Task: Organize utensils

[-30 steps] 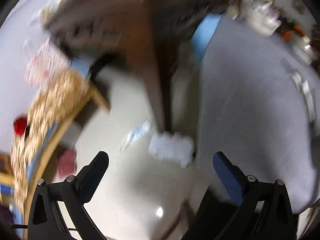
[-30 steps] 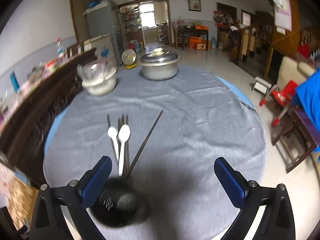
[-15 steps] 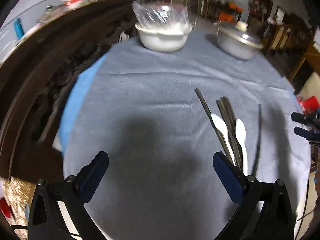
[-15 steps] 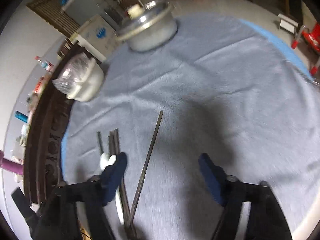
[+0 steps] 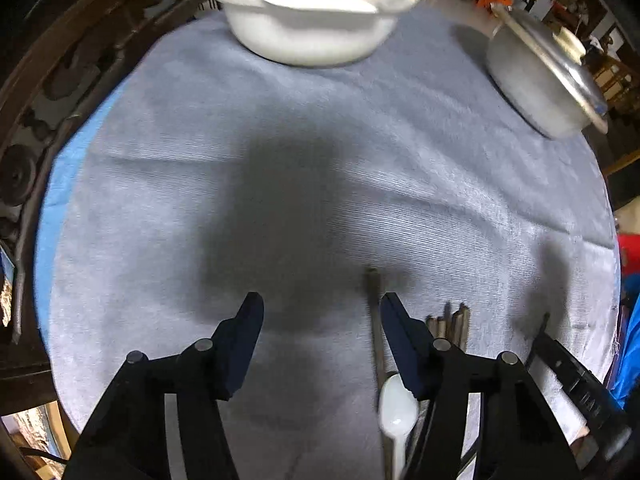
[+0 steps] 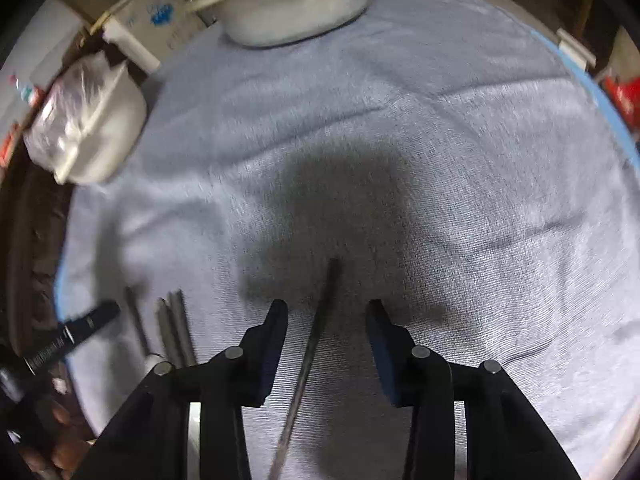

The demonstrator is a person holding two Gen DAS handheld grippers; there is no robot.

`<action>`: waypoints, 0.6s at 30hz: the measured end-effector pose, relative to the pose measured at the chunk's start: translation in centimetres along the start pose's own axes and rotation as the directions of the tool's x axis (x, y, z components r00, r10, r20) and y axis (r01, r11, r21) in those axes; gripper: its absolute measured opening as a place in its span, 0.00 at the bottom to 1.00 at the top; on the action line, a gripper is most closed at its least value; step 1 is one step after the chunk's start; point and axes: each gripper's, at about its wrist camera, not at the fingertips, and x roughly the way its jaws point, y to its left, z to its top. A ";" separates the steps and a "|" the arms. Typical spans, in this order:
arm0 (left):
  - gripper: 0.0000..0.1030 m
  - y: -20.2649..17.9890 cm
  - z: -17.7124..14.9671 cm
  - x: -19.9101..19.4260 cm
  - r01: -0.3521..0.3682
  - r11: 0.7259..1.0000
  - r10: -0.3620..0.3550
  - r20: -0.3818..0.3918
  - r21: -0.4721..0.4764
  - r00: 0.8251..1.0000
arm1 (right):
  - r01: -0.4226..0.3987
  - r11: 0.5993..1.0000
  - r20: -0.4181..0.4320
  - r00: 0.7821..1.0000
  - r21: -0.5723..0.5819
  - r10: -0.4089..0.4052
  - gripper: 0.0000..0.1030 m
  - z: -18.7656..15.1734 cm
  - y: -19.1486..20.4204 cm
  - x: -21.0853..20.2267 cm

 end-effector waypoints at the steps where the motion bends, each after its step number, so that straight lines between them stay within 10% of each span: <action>1: 0.56 -0.3 -0.1 0.3 0.004 1.000 -0.004 -0.012 0.000 1.000 | 0.026 0.999 0.001 1.000 -0.021 -0.026 0.36 -0.2 0.4 0.1; 8: 0.50 -1.6 -0.3 1.3 -0.050 0.999 0.050 -0.008 0.020 0.999 | 0.108 0.991 0.064 0.993 -0.077 -0.103 0.11 -0.9 1.7 0.5; 12: 0.08 -2.2 -0.4 1.3 -0.072 0.996 0.070 0.043 0.050 0.997 | 0.102 0.990 0.120 0.989 -0.095 -0.090 0.08 -1.2 2.0 0.3; 18: 0.05 -0.8 -1.4 0.0 -0.012 0.999 0.009 0.098 0.033 0.995 | -0.039 0.998 0.206 0.977 -0.052 0.049 0.06 -1.8 -0.4 -3.0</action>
